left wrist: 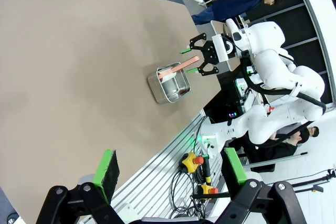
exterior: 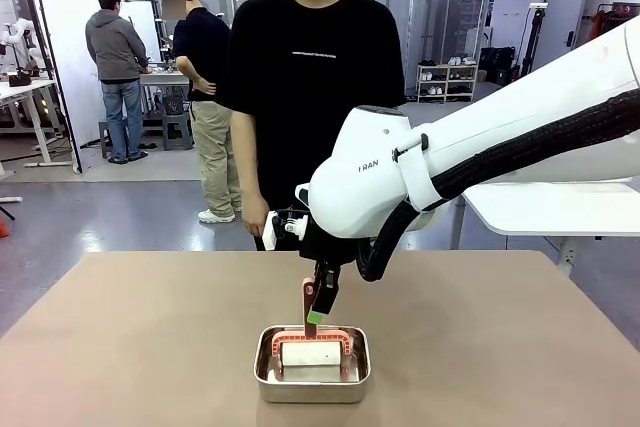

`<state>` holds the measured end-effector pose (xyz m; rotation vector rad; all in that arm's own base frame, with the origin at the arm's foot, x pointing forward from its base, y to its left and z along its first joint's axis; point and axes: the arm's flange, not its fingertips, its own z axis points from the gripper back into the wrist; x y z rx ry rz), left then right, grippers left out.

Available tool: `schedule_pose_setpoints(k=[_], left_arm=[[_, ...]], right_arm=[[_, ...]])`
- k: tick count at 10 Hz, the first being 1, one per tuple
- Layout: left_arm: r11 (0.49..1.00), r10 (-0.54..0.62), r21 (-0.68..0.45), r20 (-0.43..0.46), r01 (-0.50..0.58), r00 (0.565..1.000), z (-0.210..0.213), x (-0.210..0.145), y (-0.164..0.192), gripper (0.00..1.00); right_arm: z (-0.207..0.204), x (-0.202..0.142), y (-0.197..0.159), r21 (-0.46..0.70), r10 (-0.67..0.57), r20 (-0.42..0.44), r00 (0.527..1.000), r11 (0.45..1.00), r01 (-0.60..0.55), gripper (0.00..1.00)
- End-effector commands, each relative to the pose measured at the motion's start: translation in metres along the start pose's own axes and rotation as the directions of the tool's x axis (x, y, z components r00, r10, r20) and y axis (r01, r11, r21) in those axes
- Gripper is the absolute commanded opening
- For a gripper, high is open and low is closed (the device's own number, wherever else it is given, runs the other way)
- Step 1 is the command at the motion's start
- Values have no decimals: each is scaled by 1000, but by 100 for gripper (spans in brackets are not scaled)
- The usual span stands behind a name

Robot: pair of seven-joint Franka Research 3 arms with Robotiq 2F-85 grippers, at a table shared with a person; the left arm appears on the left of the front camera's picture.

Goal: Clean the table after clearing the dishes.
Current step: Place the Lint Roller back on top of the Airtight Container.

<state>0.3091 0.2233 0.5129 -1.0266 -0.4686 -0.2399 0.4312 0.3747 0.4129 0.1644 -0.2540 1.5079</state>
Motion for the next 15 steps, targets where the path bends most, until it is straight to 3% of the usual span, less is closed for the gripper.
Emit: schedule_pose_setpoints(k=[1,2,15], left_arm=[[1000,-12,-4,2,12,1000,3,-2,-2,100],[1000,-12,-4,2,12,1000,3,-2,-2,100],[1000,-12,-4,2,12,1000,3,-2,-2,100]], right_arm=[[15,4,7,-9,-23,-11,1000,1000,23,93],[20,6,7,-16,-23,-11,1000,1000,23,100],[24,6,1,-20,-11,9,1000,1000,11,100]])
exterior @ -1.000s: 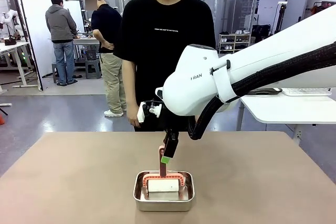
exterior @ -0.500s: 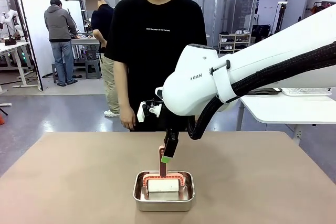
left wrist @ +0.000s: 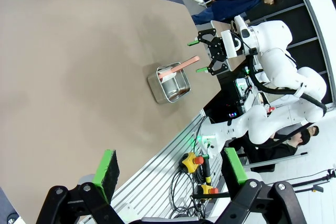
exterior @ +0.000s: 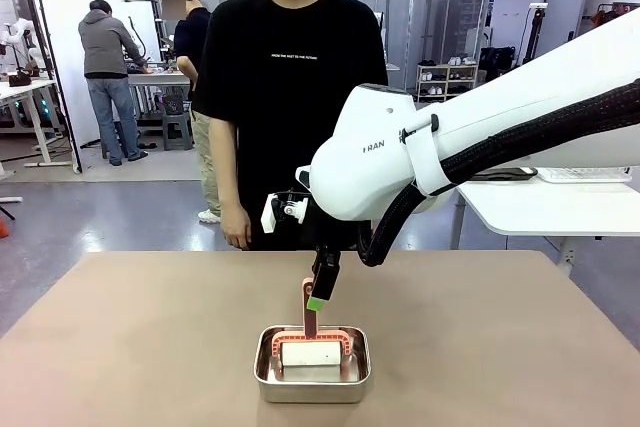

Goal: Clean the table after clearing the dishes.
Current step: Place the Lint Roller back on top of the Airtight Container.

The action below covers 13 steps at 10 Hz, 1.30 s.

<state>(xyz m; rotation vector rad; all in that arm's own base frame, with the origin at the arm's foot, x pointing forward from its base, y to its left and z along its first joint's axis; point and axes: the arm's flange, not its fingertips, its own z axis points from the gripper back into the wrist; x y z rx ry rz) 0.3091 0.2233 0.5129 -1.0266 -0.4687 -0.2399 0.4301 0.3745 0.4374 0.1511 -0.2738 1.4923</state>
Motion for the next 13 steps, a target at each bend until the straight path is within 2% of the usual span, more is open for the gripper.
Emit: schedule_pose_setpoints(k=[1,5,6,7,8,10,11,12,13], left_arm=[[1000,-12,-4,2,12,1000,3,-2,-2,100],[1000,-12,-4,2,12,1000,3,-2,-2,100],[1000,-12,-4,2,12,1000,3,-2,-2,100],[1000,-12,-4,2,12,1000,3,-2,-2,100],[1000,-12,-4,2,12,1000,3,-2,-2,100],[1000,-12,-4,2,12,1000,3,-2,-2,100],[1000,-12,-4,2,12,1000,3,-2,-2,100],[1000,-12,-4,2,12,1000,3,-2,-2,100],[1000,-12,-4,2,12,1000,3,-2,-2,100]], right_arm=[[0,0,1,2,1,4,1000,1000,-1,100],[0,0,0,0,0,0,1000,1000,0,100],[25,-2,-11,102,-59,93,994,994,50,100],[50,-13,-29,244,-148,159,976,964,106,100],[72,-30,-49,396,-218,198,956,910,126,100],[100,-65,-77,518,-361,218,907,830,206,100],[111,-82,-83,615,-451,241,860,756,224,100],[124,-113,-92,745,-578,254,775,629,225,100],[133,-149,-100,847,-706,235,668,486,217,100]])
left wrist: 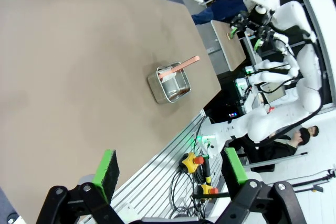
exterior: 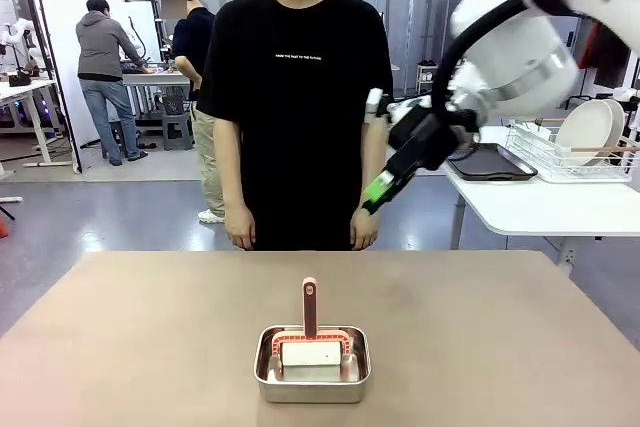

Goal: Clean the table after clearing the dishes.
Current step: Place the Lint Roller back on top of the Airtight Container.

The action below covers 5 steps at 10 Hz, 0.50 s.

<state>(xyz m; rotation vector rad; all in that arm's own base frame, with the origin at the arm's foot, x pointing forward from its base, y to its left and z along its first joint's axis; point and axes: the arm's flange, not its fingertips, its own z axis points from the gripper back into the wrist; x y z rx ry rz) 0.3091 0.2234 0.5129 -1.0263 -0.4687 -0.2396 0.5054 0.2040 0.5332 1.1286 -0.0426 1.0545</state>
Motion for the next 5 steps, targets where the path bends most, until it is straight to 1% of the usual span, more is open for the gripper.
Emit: schedule_pose_setpoints(k=[1,2,3,4,5], left_arm=[[1000,-12,-5,2,12,1000,3,-2,-2,100],[1000,-12,-5,2,12,1000,3,-2,-2,100],[1000,-12,-5,2,12,1000,3,-2,-2,100],[1000,-12,-5,2,12,1000,3,-2,-2,100],[1000,-12,-5,2,12,1000,3,-2,-2,100]], right_arm=[[42,-37,-10,197,-252,258,933,959,204,100],[67,-70,-17,213,-328,369,869,941,265,100],[90,-110,-20,211,-379,481,790,925,316,100],[110,-144,-18,220,-403,544,736,915,339,100],[131,-178,-15,234,-433,589,683,899,369,100]])
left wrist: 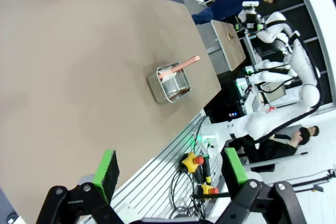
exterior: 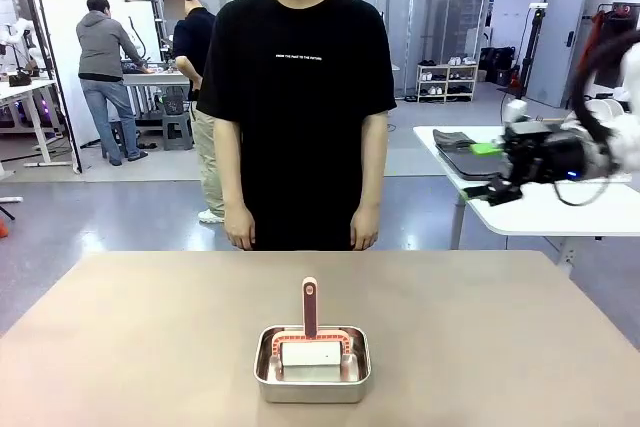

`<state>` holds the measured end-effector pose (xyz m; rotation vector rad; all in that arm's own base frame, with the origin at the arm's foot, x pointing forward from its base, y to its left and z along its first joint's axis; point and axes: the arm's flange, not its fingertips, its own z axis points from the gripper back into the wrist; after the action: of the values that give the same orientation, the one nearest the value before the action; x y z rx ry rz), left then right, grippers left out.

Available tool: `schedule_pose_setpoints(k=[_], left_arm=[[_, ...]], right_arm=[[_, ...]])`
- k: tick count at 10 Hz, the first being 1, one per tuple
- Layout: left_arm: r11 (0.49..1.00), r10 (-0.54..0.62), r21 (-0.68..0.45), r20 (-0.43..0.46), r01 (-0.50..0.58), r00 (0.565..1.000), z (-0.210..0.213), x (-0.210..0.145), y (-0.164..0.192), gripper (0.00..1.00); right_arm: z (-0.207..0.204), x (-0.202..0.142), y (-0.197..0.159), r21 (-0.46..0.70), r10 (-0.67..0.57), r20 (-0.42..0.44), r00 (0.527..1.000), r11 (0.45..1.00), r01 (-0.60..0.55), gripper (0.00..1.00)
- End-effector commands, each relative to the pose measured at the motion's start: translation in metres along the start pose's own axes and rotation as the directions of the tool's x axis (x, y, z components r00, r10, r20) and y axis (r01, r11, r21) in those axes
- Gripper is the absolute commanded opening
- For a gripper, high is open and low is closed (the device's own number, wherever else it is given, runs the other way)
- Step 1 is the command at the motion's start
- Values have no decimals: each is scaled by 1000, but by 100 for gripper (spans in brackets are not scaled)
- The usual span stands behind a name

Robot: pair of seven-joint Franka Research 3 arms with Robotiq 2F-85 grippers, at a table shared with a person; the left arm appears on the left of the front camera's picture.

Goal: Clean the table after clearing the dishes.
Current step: Place the Lint Roller back on top of the Airtight Container.

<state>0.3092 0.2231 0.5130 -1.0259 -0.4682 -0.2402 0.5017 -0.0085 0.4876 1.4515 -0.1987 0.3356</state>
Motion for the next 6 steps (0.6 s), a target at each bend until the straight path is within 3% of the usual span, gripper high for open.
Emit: schedule_pose_setpoints(k=[1,3,6], left_arm=[[1000,-12,-5,3,12,1000,3,-3,-2,100],[1000,-12,-5,3,12,1000,3,-3,-2,100],[1000,-12,-5,3,12,1000,3,-3,-2,100]], right_arm=[[31,-38,11,-64,-70,97,993,995,76,100],[92,-72,5,-83,-136,105,985,986,145,100],[152,-114,-8,-60,-154,208,966,984,170,100]])
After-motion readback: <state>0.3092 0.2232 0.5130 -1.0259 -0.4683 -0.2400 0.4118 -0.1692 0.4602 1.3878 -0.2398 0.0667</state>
